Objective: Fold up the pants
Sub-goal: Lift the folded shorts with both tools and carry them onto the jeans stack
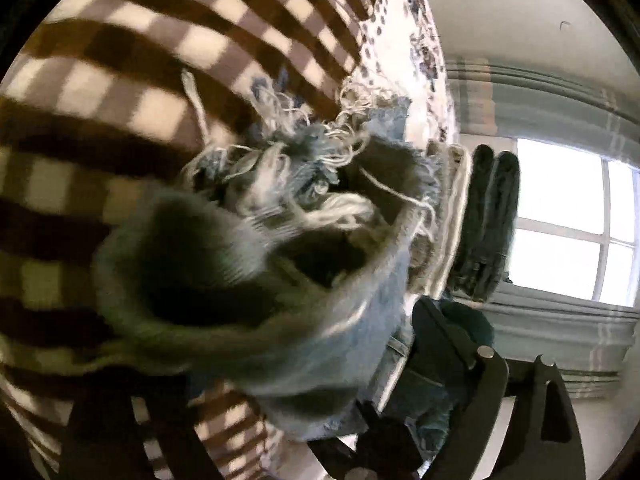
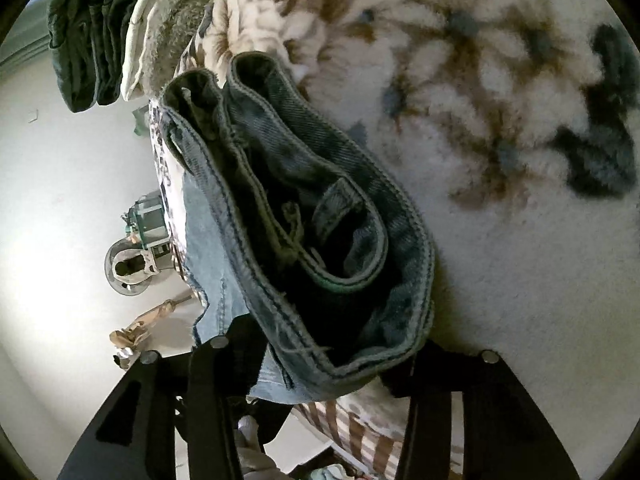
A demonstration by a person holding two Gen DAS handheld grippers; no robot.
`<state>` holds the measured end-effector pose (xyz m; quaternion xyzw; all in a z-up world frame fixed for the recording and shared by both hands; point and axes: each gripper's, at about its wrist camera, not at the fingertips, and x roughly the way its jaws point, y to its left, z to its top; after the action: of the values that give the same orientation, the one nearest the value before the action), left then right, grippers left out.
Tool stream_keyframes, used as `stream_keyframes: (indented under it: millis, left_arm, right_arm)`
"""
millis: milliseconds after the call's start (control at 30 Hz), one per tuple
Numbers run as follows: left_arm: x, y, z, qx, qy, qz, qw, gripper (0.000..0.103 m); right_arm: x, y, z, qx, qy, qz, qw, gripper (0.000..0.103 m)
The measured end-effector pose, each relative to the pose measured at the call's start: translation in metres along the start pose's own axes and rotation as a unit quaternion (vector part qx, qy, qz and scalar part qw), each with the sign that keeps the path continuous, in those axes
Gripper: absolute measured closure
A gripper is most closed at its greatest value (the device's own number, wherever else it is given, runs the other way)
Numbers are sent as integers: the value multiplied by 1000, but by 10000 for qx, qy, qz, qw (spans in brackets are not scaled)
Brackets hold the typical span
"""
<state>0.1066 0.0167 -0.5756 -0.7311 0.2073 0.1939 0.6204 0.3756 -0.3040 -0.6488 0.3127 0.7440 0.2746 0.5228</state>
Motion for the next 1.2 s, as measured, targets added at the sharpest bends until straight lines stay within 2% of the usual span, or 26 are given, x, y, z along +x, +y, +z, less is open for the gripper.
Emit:
stream_keyframes:
  millis: [133, 167, 233, 300, 333, 367, 400, 567, 733, 867, 933, 1033, 1133, 1200]
  left_arm:
    - [22, 0, 8, -143, 22, 442, 9989, 11]
    - [24, -4, 9, -127, -10, 590, 9982, 11]
    - [29, -14, 7, 23, -27, 754, 9971, 12]
    - [29, -19, 5, 193, -94, 855, 9961, 36]
    - [26, -22, 4, 319, -138, 910, 9952, 70]
    - [25, -24, 6, 417, -114, 971, 9943, 77]
    - [21, -25, 5, 493, -95, 934, 9944, 78]
    - [25, -56, 9, 866, -9, 1182, 9892, 83]
    - [14, -134, 14, 1430, 99, 1162, 9828, 83]
    - [1, -226, 17, 2015, 241, 791, 9760, 83]
    - [-9, -256, 16, 2266, 343, 595, 9716, 83]
    - [1, -330, 29, 2607, 581, 141, 9636, 83]
    - [20, -404, 48, 2960, 845, -399, 9506, 83]
    - [47, -459, 64, 3254, 1046, -785, 9365, 83]
  right_arm:
    - [5, 2, 2, -10, -1, 2, 10000, 43]
    - [7, 2, 3, 0, -21, 23, 10000, 39]
    - [9, 4, 3, 27, -64, 82, 9999, 38]
    - [12, 8, 3, 22, -181, 87, 9998, 40]
    - [13, 12, 3, -7, -253, 37, 9997, 43]
    - [14, 17, 2, -63, -356, -97, 9993, 62]
    - [15, 20, 2, -92, -404, -177, 9990, 68]
    - [6, 43, -11, -257, -656, -393, 9967, 80]
    - [-22, 89, -21, -276, -814, -304, 9958, 84]
    - [-59, 149, -24, -327, -1081, -77, 9936, 85]
    - [-77, 180, -22, -368, -1258, 28, 9914, 85]
    - [-111, 237, -14, -399, -1666, 290, 9848, 85]
    - [-148, 302, 1, -512, -2264, 570, 9710, 85]
    - [-164, 341, 21, -611, -2594, 721, 9611, 85]
